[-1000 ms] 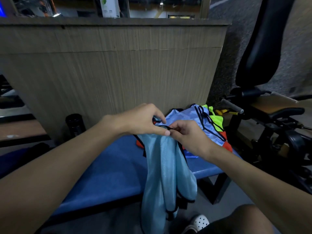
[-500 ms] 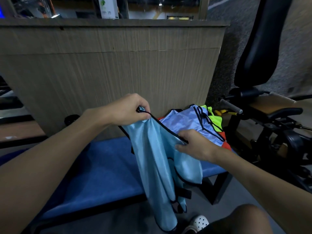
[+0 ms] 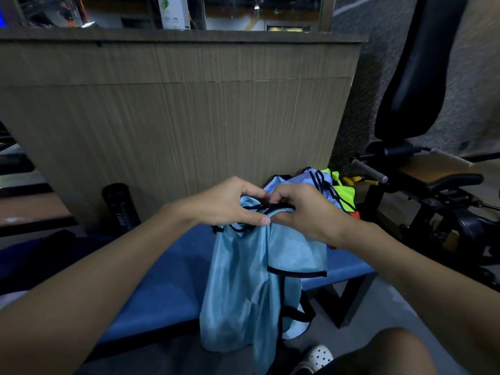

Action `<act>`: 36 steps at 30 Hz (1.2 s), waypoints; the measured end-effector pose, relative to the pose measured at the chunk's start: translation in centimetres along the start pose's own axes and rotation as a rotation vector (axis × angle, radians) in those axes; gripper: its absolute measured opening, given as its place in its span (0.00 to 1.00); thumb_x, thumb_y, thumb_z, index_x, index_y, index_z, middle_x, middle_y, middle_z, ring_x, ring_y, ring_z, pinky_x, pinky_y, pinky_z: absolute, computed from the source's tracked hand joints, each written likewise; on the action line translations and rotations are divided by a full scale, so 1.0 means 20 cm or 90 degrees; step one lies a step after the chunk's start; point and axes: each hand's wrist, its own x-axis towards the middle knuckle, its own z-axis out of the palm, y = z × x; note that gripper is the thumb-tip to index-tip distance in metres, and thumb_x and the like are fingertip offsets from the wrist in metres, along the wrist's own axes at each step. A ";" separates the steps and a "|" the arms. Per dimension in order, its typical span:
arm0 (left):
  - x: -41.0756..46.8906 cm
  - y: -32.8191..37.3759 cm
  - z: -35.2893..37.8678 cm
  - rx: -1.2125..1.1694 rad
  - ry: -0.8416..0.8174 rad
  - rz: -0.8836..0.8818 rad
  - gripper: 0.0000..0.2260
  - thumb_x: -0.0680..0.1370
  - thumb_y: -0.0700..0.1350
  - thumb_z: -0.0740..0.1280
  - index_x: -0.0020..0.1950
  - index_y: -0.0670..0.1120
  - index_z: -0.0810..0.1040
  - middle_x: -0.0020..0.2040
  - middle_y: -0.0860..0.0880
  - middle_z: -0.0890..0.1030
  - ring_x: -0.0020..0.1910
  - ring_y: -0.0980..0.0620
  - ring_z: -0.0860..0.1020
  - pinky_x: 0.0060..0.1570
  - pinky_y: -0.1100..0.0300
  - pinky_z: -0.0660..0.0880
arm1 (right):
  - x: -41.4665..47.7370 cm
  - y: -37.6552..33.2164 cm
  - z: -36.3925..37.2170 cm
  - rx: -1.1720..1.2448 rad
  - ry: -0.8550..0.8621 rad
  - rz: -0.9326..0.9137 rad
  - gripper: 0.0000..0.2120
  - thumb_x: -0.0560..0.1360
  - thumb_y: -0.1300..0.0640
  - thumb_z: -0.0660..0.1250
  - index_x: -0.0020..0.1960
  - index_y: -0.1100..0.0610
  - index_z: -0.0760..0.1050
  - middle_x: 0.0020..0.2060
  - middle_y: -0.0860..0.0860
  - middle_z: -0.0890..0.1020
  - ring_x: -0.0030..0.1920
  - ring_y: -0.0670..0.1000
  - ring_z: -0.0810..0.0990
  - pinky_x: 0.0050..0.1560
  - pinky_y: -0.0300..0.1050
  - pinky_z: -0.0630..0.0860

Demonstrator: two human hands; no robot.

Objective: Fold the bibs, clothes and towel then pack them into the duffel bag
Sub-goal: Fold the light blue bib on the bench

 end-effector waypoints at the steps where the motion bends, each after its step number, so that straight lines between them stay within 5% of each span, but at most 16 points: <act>1: 0.00 0.00 0.01 -0.004 0.000 0.001 0.14 0.71 0.59 0.76 0.56 0.58 0.84 0.47 0.50 0.85 0.43 0.52 0.79 0.48 0.42 0.77 | 0.00 0.01 -0.01 0.011 -0.001 0.002 0.08 0.72 0.63 0.74 0.40 0.54 0.76 0.37 0.50 0.82 0.38 0.46 0.81 0.41 0.45 0.78; 4: 0.01 -0.01 0.02 0.008 0.037 0.020 0.11 0.71 0.60 0.73 0.46 0.55 0.84 0.41 0.34 0.80 0.34 0.48 0.71 0.36 0.42 0.73 | -0.02 0.02 -0.02 0.024 -0.008 0.018 0.10 0.72 0.60 0.75 0.39 0.52 0.75 0.33 0.48 0.80 0.33 0.41 0.75 0.36 0.40 0.72; 7: -0.01 0.01 0.01 -0.010 0.076 0.016 0.06 0.74 0.52 0.72 0.43 0.50 0.83 0.37 0.38 0.79 0.33 0.51 0.71 0.35 0.53 0.69 | -0.02 0.05 -0.03 0.047 -0.014 0.037 0.08 0.72 0.58 0.75 0.40 0.54 0.76 0.38 0.57 0.81 0.37 0.53 0.77 0.44 0.57 0.76; 10: -0.02 -0.01 -0.02 0.006 0.075 0.002 0.05 0.77 0.47 0.71 0.41 0.48 0.82 0.31 0.44 0.75 0.28 0.53 0.68 0.29 0.56 0.67 | -0.03 0.05 -0.06 0.044 -0.047 0.051 0.07 0.72 0.57 0.75 0.43 0.58 0.78 0.40 0.60 0.81 0.37 0.56 0.77 0.47 0.60 0.76; 15: -0.02 -0.10 -0.05 0.029 0.130 -0.034 0.01 0.71 0.48 0.69 0.41 0.53 0.78 0.41 0.37 0.80 0.31 0.48 0.73 0.35 0.48 0.74 | -0.05 0.08 -0.12 0.028 -0.068 0.086 0.11 0.72 0.56 0.75 0.43 0.62 0.77 0.38 0.62 0.80 0.35 0.50 0.75 0.41 0.58 0.76; 17: -0.01 -0.10 -0.04 0.012 0.150 -0.009 0.05 0.71 0.47 0.71 0.45 0.53 0.77 0.46 0.48 0.82 0.43 0.45 0.81 0.49 0.43 0.79 | -0.05 0.06 -0.13 0.041 -0.048 0.074 0.09 0.73 0.58 0.74 0.42 0.62 0.76 0.36 0.60 0.80 0.35 0.50 0.76 0.42 0.57 0.76; 20: 0.00 -0.07 0.00 0.002 0.115 0.040 0.20 0.71 0.48 0.77 0.61 0.50 0.78 0.58 0.57 0.81 0.60 0.60 0.78 0.66 0.55 0.72 | -0.02 0.02 -0.12 0.057 -0.036 0.034 0.09 0.73 0.62 0.74 0.39 0.56 0.74 0.33 0.50 0.78 0.34 0.45 0.74 0.39 0.49 0.74; 22: 0.02 -0.04 0.03 -0.006 0.068 0.044 0.21 0.72 0.50 0.77 0.64 0.49 0.80 0.57 0.59 0.82 0.59 0.64 0.78 0.64 0.61 0.71 | 0.00 -0.02 -0.11 0.079 -0.056 0.016 0.10 0.72 0.63 0.74 0.38 0.54 0.75 0.33 0.48 0.79 0.34 0.44 0.75 0.39 0.43 0.73; 25: 0.02 0.00 0.05 -0.043 0.052 0.056 0.07 0.75 0.45 0.74 0.52 0.45 0.85 0.42 0.60 0.84 0.42 0.66 0.79 0.50 0.69 0.70 | -0.01 -0.04 -0.12 0.126 -0.077 0.022 0.07 0.72 0.64 0.74 0.40 0.56 0.77 0.33 0.45 0.81 0.34 0.42 0.77 0.38 0.39 0.74; 27: 0.01 0.01 0.04 -0.070 0.071 0.055 0.06 0.76 0.45 0.74 0.48 0.43 0.85 0.39 0.56 0.84 0.40 0.64 0.79 0.49 0.68 0.72 | -0.01 -0.05 -0.13 0.165 -0.063 0.034 0.05 0.74 0.64 0.72 0.42 0.57 0.77 0.32 0.43 0.81 0.34 0.40 0.77 0.38 0.35 0.72; 32: -0.01 0.00 -0.03 -0.141 0.160 0.017 0.04 0.77 0.44 0.73 0.47 0.44 0.85 0.45 0.45 0.85 0.43 0.54 0.80 0.51 0.53 0.77 | -0.04 -0.01 -0.17 0.218 -0.075 0.081 0.12 0.78 0.67 0.66 0.59 0.55 0.76 0.38 0.50 0.78 0.38 0.45 0.76 0.44 0.42 0.72; 36: -0.01 -0.01 -0.05 -0.161 0.193 -0.017 0.04 0.77 0.44 0.73 0.47 0.44 0.85 0.46 0.44 0.85 0.44 0.52 0.81 0.53 0.54 0.78 | -0.06 -0.03 -0.19 0.187 -0.133 0.037 0.14 0.75 0.69 0.68 0.55 0.53 0.75 0.43 0.58 0.79 0.42 0.52 0.75 0.46 0.51 0.74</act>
